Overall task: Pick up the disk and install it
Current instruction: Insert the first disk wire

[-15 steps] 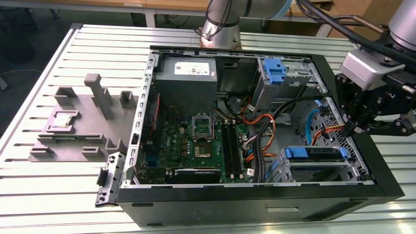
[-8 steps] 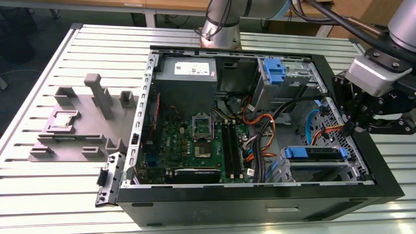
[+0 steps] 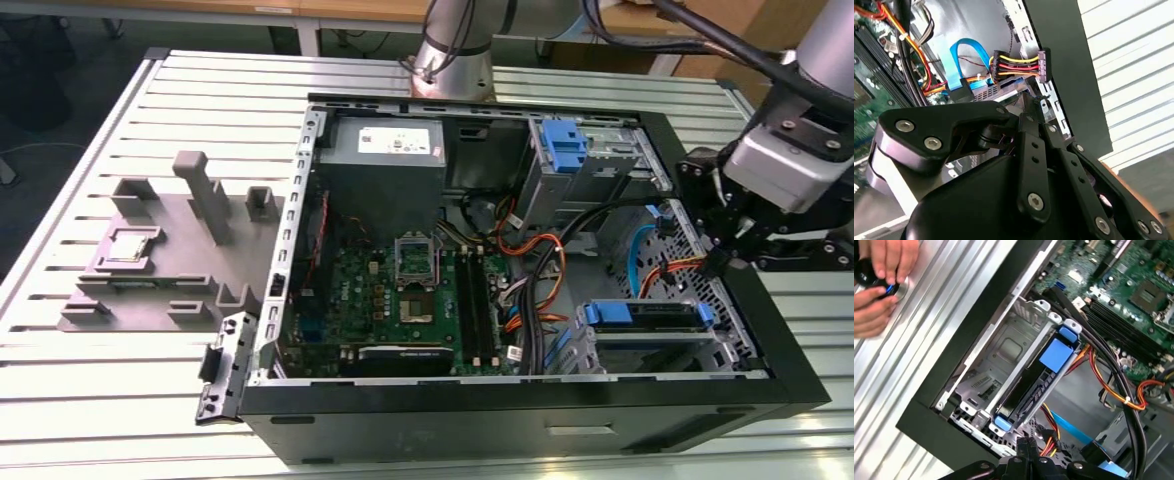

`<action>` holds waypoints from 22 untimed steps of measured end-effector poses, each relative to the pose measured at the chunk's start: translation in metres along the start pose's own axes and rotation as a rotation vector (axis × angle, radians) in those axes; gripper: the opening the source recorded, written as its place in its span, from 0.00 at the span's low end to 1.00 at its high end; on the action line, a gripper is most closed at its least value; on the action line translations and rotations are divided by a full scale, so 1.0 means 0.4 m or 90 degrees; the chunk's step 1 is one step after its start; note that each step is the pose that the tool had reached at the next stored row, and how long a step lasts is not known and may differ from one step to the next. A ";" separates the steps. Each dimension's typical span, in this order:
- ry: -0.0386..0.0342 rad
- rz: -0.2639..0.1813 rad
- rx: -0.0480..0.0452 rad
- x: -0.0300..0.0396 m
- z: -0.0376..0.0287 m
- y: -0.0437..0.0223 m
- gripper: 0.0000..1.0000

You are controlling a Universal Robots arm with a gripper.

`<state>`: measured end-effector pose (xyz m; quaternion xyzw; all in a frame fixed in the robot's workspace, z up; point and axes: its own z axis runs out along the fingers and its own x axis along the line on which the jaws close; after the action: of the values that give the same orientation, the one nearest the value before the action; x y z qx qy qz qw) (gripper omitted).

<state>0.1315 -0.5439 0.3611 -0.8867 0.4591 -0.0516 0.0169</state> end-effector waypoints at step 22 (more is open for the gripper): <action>0.0401 -0.060 0.0267 -0.019 0.000 -0.016 0.10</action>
<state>0.1321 -0.5339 0.3609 -0.9047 0.4161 -0.0899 0.0185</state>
